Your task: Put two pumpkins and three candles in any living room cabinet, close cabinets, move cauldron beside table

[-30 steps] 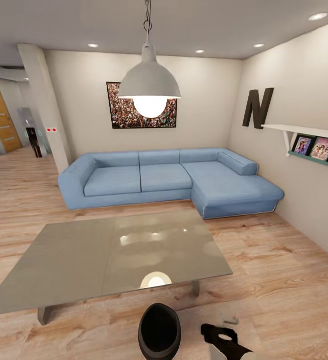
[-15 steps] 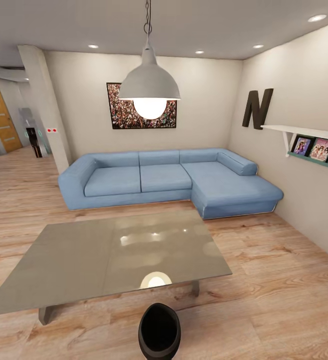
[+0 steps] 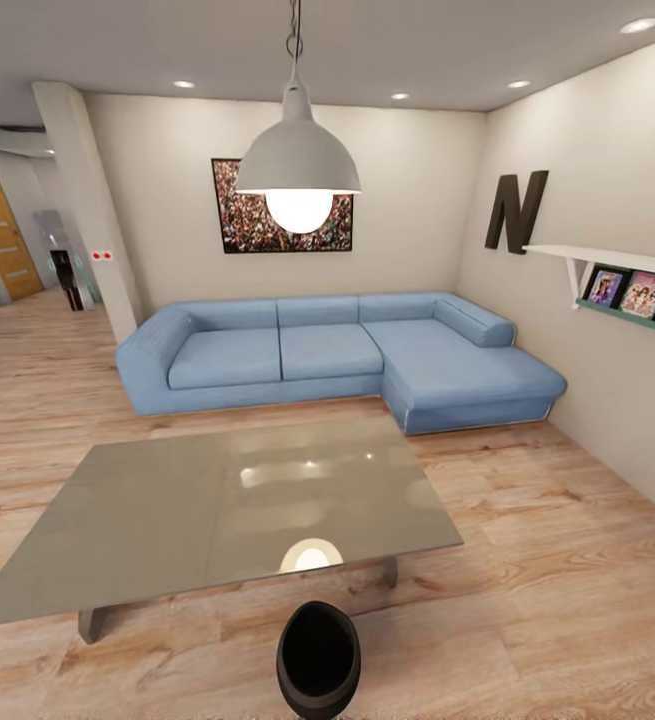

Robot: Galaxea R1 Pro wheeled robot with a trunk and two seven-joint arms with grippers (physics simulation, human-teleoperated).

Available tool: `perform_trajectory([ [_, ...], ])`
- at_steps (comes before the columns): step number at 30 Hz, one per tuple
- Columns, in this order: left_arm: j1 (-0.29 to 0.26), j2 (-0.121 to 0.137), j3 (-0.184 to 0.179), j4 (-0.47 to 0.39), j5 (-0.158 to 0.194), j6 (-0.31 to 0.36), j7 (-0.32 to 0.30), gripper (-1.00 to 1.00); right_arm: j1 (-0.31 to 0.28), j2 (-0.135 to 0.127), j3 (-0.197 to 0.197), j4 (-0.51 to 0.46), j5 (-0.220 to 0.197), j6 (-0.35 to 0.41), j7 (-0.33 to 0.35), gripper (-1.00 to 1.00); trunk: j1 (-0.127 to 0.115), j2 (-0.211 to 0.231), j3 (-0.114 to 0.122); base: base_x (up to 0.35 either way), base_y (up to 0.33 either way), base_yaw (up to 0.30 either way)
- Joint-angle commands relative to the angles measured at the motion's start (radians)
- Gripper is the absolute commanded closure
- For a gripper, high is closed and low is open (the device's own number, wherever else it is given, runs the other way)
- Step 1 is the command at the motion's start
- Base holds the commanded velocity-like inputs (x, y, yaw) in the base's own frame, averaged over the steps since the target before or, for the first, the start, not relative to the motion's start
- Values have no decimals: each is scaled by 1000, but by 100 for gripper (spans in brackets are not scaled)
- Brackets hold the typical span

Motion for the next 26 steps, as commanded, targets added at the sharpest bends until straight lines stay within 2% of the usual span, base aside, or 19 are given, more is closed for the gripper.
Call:
perform_trajectory([
  [1, -1, 0, -8, 0, 9, -2, 2, -100, -1, 1, 7, 4, -8, -5, 0, -100, 0, -2, -4, 0, 0, 0],
  [8, 0, -3, -8, 0, 11, -1, 2, -100, -1, 0, 8, 3, -10, -5, -1, -100, 0, -2, -12, 0, 0, 0],
  [17, 0, -4, -6, 0, 15, -1, 2, -100, -2, 1, 10, -3, 4, -17, 4, -100, 0, -2, -13, 0, 0, 0],
  [26, 0, -6, -6, 0, 16, -1, 2, -100, -2, 5, 10, -6, 0, -20, 10, -100, 0, -2, -13, 0, 0, 0],
])
